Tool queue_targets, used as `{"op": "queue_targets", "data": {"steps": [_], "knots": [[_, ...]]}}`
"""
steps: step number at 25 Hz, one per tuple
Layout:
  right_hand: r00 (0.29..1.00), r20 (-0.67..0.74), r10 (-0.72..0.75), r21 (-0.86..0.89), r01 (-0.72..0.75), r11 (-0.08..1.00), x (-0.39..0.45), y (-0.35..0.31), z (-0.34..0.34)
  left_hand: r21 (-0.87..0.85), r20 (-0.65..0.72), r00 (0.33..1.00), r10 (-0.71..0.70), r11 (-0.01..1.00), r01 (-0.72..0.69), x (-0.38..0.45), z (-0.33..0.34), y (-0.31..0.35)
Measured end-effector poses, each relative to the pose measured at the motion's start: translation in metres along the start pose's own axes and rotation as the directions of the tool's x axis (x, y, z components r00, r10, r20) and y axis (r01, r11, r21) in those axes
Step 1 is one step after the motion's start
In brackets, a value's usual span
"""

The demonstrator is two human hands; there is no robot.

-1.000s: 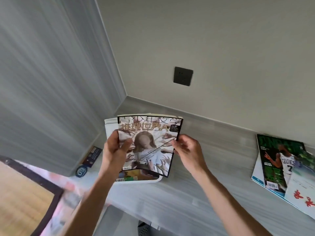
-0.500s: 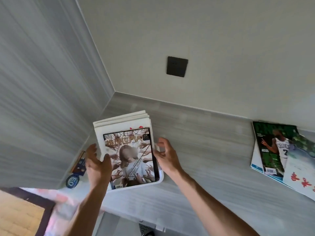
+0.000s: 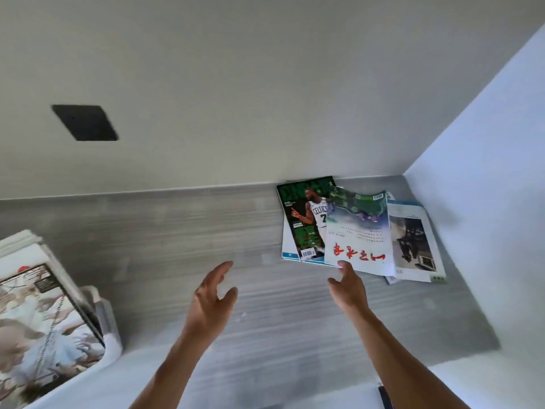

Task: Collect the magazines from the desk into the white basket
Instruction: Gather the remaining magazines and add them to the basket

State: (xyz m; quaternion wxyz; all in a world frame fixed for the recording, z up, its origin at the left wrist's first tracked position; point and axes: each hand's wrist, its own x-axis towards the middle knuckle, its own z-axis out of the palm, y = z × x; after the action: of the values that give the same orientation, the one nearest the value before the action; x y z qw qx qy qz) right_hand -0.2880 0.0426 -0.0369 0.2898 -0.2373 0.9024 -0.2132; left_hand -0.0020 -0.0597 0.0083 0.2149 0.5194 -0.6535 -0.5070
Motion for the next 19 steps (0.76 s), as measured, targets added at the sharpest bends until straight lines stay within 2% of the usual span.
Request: {"op": "queue_targets", "data": {"steps": [2,4,6,10,12,13,15,17,19], "knots": [[0.997,-0.059,0.044,-0.052,-0.047,0.998,0.031,0.028,-0.032,0.028,0.033,0.999,-0.024,0.999,0.023,-0.006,0.025,0.001],[0.988,-0.123,0.098,-0.184,-0.12,0.976,0.058,0.049,-0.059,0.055,0.047,0.998,-0.035,0.998,0.033,-0.01,0.041,0.002],[0.982,-0.097,0.164,-0.282,-0.185,0.942,0.079,0.066,-0.077,0.083,0.053,0.998,-0.045,0.996,0.041,-0.01,0.054,0.005],[0.964,0.114,0.24,-0.154,-0.221,0.963,0.106,0.087,-0.084,0.117,0.04,0.997,-0.063,0.991,0.057,-0.005,0.074,0.017],[0.973,0.082,0.214,-0.036,-0.211,0.977,0.102,0.085,-0.082,0.124,0.025,0.997,-0.067,0.99,0.064,-0.006,0.079,0.021],[0.989,0.017,0.15,-0.034,-0.149,0.988,0.094,0.079,-0.081,0.122,0.02,0.997,-0.073,0.99,0.07,-0.007,0.081,0.023],[0.984,-0.137,-0.116,-0.103,0.102,0.989,0.065,0.061,-0.075,0.119,0.017,0.998,-0.061,0.991,0.059,-0.008,0.086,0.028],[0.908,-0.175,-0.382,-0.15,0.359,0.921,0.025,0.037,-0.062,0.105,0.025,0.999,-0.045,0.994,0.042,-0.007,0.09,0.037],[0.845,-0.148,-0.514,-0.136,0.498,0.857,-0.014,0.016,-0.045,0.059,0.029,0.999,-0.029,0.998,0.027,-0.002,0.096,0.049]]}}
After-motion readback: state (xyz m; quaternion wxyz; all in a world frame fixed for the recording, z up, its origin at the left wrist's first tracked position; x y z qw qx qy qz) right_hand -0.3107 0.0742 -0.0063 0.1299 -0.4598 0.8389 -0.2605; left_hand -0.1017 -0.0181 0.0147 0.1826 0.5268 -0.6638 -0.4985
